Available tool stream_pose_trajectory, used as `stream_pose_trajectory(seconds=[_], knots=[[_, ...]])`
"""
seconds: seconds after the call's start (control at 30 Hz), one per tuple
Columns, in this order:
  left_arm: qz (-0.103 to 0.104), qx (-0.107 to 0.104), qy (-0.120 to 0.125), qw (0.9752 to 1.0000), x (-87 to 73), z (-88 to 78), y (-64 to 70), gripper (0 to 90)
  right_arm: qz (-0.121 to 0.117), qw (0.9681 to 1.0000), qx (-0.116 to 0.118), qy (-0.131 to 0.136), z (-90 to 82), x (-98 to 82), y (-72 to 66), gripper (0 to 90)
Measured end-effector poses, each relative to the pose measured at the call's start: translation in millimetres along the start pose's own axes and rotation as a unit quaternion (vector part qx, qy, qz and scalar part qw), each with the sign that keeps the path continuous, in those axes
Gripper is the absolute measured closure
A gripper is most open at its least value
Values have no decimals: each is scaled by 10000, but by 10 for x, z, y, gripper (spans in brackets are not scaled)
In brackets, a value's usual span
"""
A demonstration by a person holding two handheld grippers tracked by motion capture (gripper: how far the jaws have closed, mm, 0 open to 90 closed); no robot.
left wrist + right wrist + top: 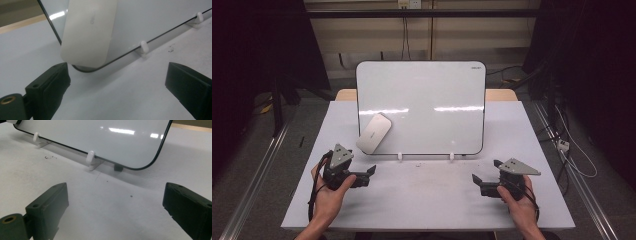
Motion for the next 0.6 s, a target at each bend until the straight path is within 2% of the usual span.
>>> stream_pose_trajectory(seconds=[0.2,0.3,0.37,0.47,0.6], knots=[[-102,114,84,9998,-118,-23,25,51,13,10000,6,-13,7,5,-5,63],[-15,180,126,9998,-156,-50,47,51,5,10000,-2,-4,8,4,0,63],[-86,99,165,9998,-183,-45,42,48,16,10000,2,-12,7,3,-1,63],[-53,107,226,9997,-218,-51,43,50,5,10000,5,-13,7,6,-3,63],[-146,168,272,9994,-246,-69,16,48,-19,10000,26,-11,5,4,-4,62]])
Point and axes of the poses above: each handheld gripper's, and its own axes: z roughly forward along the jaws, x roughly out of its top, y roughly to its right, the point moved 2 cm from there along z, roughly forward along the jaws, and after that the axes turned 12 degrees about -z, right-handed, at the moved point
